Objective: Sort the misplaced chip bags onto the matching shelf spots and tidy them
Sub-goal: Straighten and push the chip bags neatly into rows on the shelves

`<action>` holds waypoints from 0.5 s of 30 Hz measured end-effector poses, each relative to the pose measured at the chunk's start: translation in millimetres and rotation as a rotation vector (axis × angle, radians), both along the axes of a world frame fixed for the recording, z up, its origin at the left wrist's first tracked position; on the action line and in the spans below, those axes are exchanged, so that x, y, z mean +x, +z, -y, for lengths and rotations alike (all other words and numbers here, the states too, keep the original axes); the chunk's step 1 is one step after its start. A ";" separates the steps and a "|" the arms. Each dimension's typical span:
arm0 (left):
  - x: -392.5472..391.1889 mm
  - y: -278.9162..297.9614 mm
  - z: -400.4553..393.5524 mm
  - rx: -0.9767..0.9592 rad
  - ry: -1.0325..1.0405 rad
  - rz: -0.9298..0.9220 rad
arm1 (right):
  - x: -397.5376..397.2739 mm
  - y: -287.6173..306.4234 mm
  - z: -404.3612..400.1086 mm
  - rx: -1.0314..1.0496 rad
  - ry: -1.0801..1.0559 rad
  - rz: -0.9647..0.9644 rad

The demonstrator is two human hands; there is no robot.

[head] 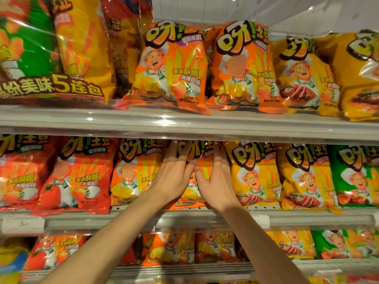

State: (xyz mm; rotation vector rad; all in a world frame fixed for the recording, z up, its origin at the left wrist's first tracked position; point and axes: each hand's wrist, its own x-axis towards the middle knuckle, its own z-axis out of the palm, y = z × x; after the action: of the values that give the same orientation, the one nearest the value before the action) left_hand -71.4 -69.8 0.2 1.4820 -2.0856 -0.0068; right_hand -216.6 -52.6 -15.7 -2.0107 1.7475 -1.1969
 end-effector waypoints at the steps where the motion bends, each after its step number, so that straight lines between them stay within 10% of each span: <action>1: 3.3 1.1 -3.7 -0.050 0.003 0.064 | -0.3 -0.8 -1.5 -0.001 0.001 -0.024; 7: 58.5 -7.8 -24.7 -0.344 0.266 0.292 | 4.0 -17.8 -14.6 -0.186 -0.082 -0.398; 15: 90.6 -40.6 -20.8 -0.216 0.272 0.248 | 22.3 -27.3 -14.4 -0.189 -0.221 -0.584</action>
State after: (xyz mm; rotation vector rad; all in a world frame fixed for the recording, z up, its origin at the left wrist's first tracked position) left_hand 19.2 -49.1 -40.4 1.6844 -1.9762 0.5136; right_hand -194.2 -38.2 -43.0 -2.5192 2.2383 -0.9099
